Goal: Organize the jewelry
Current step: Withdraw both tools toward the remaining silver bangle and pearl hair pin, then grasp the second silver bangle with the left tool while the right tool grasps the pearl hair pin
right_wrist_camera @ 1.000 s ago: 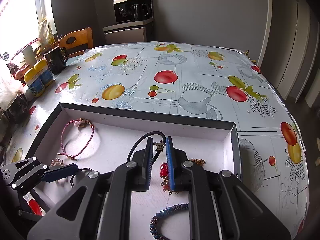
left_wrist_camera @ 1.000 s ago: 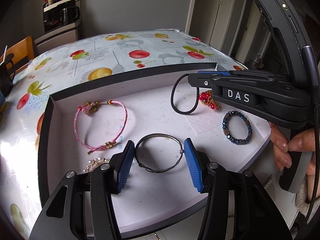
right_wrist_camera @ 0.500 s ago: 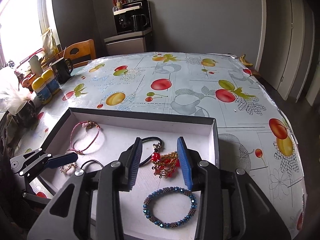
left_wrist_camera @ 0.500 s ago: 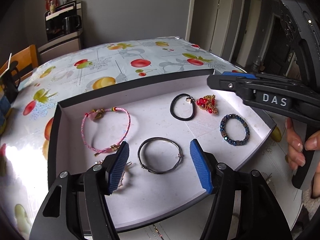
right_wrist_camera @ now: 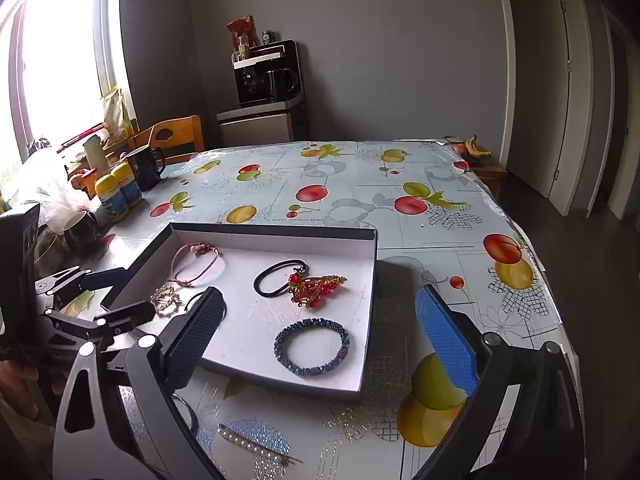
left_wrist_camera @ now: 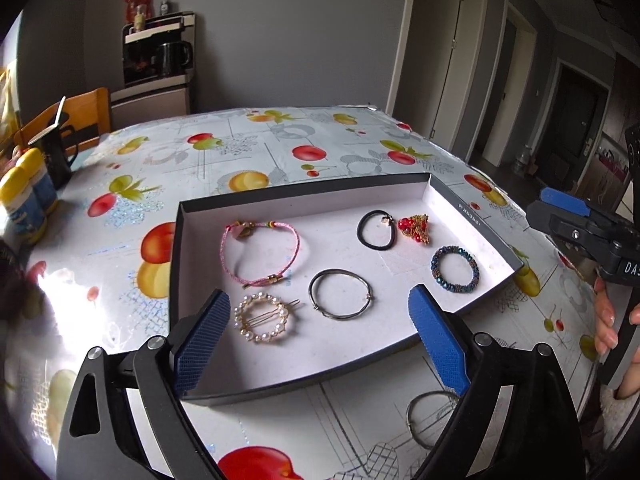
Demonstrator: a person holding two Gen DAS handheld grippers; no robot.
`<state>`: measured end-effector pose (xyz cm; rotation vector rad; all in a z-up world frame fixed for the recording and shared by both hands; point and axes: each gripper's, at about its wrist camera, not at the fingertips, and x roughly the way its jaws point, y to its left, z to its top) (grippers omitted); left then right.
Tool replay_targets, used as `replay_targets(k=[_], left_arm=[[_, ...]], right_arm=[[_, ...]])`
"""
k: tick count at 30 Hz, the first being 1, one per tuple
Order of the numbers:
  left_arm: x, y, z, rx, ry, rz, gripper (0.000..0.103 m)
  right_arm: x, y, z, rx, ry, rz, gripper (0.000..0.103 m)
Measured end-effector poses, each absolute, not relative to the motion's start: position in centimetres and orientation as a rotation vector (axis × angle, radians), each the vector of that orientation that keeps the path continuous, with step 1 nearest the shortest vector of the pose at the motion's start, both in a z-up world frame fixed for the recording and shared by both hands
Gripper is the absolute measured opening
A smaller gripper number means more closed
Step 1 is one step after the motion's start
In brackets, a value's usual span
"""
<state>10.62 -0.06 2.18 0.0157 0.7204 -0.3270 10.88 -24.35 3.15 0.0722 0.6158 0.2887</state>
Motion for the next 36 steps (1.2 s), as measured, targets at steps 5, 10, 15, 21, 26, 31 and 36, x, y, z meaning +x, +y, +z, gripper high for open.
replay_targets(k=[5,10,15,21,26,31,36], left_arm=[[8.6,1.4,2.9,0.011,0.684,-0.3,0.094],[6.5,2.3,3.0,0.04,0.661,-0.278,0.094],[5.1,2.2,1.5,0.068,0.692,-0.289,0.094],[4.6,0.0,-1.0,0.103,0.773,-0.354,0.094],[3.9,-2.7,-1.8,0.135,0.799,-0.447,0.094],[3.7,-5.1,-2.6,0.194,0.826,-0.5,0.094],[4.2,-6.2,-3.2,0.23,0.87,-0.525,0.092]], right_arm=[[8.7,-24.9,2.6,0.018,0.605,0.256,0.097],[7.0,-25.7,1.1,0.013,0.632,0.236,0.097],[5.2,-26.2,-0.3,-0.002,0.663,0.236,0.097],[3.5,-26.7,-1.6,-0.006,0.691,0.243,0.097],[2.9,-26.5,-2.0,-0.012,0.698,0.264,0.097],[2.9,-26.2,-2.4,-0.016,0.711,0.273,0.097],[3.1,-25.5,-3.2,-0.031,0.746,0.319,0.097]])
